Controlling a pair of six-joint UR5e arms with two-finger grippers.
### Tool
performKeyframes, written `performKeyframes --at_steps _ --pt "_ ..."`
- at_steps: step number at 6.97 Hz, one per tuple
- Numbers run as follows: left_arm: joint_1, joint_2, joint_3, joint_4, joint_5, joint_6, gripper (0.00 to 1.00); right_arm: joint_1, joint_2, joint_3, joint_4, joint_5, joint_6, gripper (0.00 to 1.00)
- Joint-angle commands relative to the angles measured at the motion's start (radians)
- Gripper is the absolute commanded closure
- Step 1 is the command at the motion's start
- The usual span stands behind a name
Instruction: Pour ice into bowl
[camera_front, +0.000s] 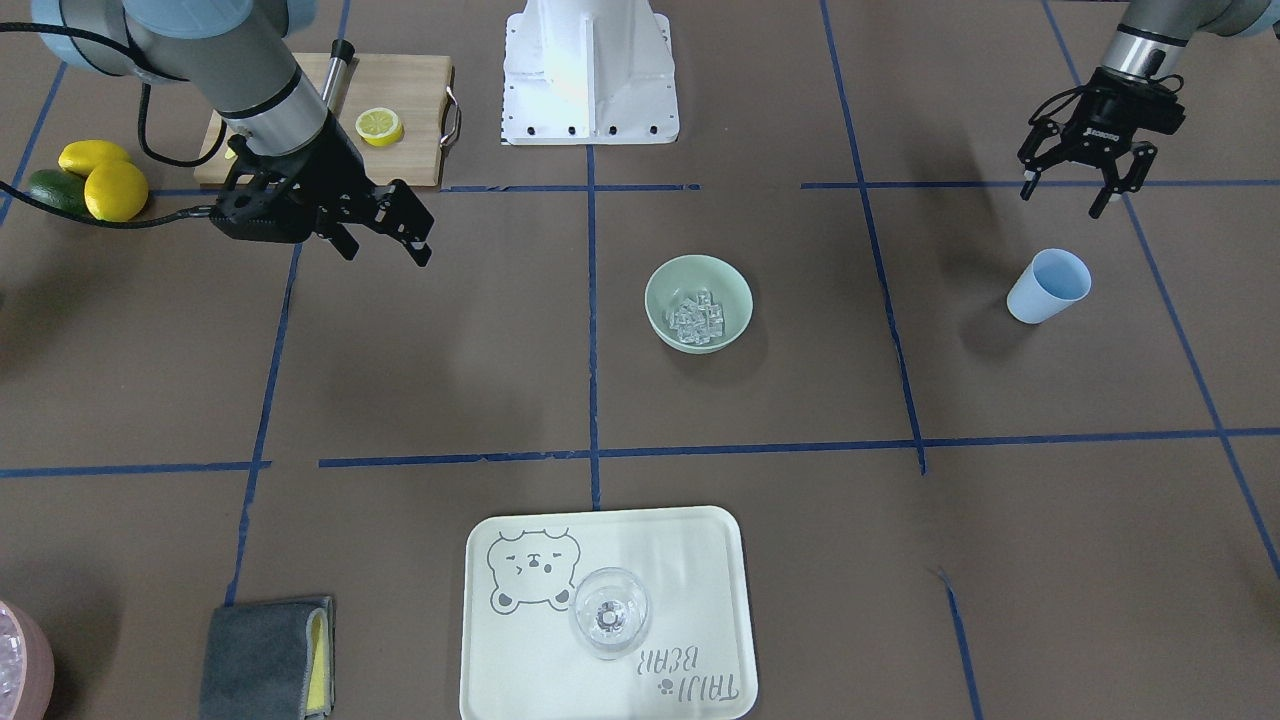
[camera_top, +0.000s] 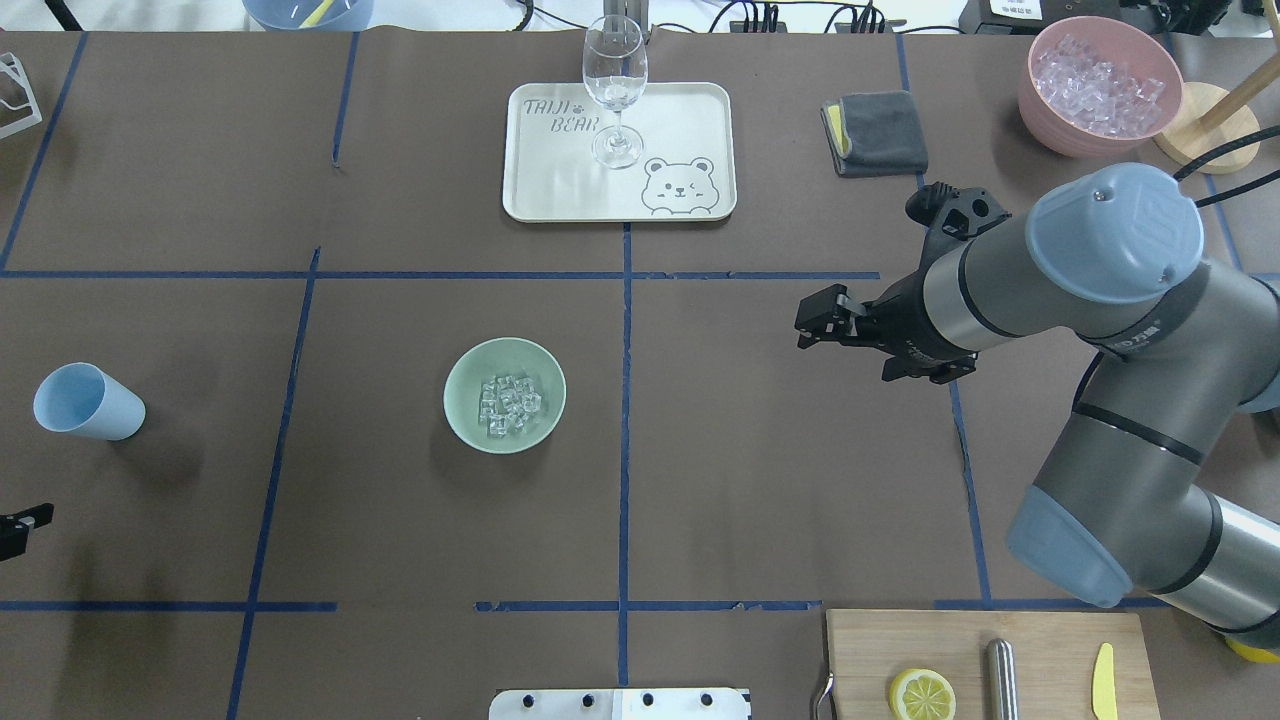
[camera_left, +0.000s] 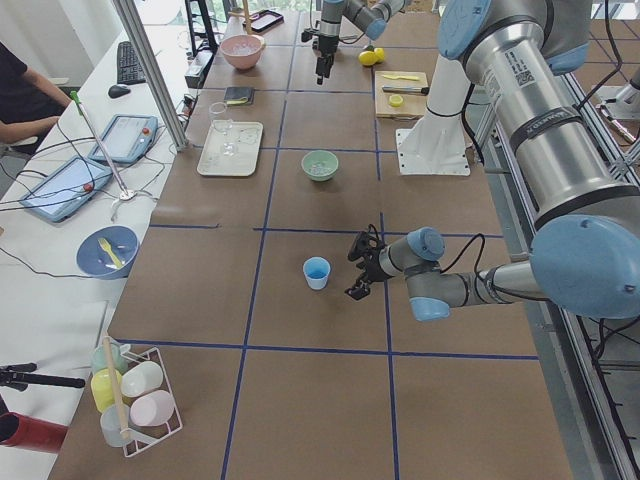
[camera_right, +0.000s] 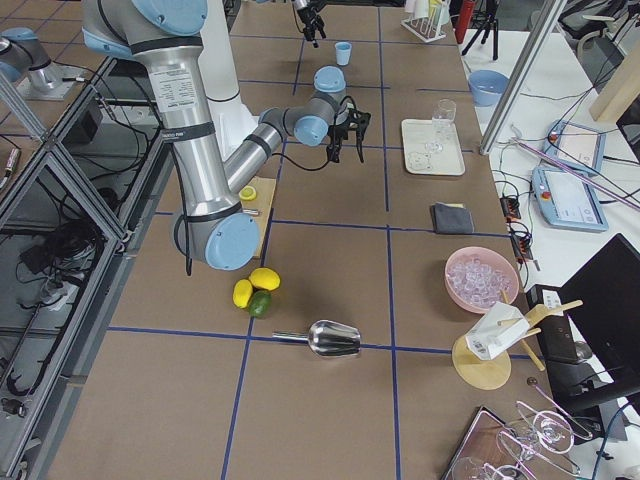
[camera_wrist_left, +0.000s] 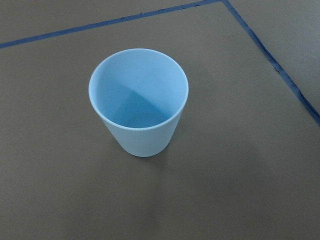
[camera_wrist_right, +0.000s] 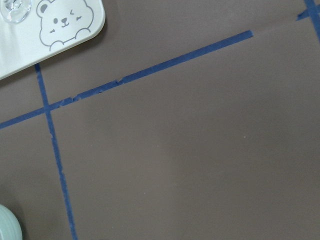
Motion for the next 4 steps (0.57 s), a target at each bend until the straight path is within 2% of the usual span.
performKeyframes --at_steps 1,2,3,4 --pt "-0.208 -0.010 0.014 -0.006 -0.221 0.220 0.00 -0.074 0.049 -0.011 0.000 -0.026 0.063 0.00" --pt "-0.332 -0.044 0.023 0.010 -0.297 0.285 0.00 -0.154 0.092 -0.023 0.000 -0.169 0.091 0.00" --pt "-0.413 -0.073 0.045 0.042 -0.404 0.292 0.00 -0.187 0.155 -0.083 0.000 -0.213 0.144 0.00" --pt "-0.533 -0.145 0.057 0.139 -0.513 0.298 0.00 -0.207 0.227 -0.161 0.000 -0.221 0.187 0.00"
